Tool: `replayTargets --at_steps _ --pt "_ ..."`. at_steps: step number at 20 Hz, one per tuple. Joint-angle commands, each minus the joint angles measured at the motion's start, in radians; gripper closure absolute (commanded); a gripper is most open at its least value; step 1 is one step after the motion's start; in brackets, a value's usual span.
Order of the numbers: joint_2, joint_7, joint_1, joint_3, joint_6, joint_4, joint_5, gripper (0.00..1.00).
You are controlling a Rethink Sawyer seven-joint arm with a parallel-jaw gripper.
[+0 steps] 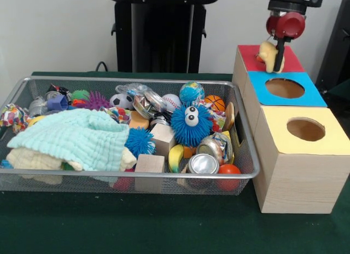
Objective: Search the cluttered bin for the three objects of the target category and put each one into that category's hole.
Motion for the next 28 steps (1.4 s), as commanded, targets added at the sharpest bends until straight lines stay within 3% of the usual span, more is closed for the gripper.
replayTargets --at_steps 1,5,18,28 --pt "0.128 0.413 -0.001 0.173 -0.101 0.048 -0.032 1.00" --pt "0.145 0.412 0.046 0.171 -0.109 0.037 0.023 1.00" --pt "0.114 0.455 0.019 0.198 -0.107 0.078 -0.029 1.00" --pt "0.052 0.411 0.046 0.176 -0.019 0.099 0.025 1.00"
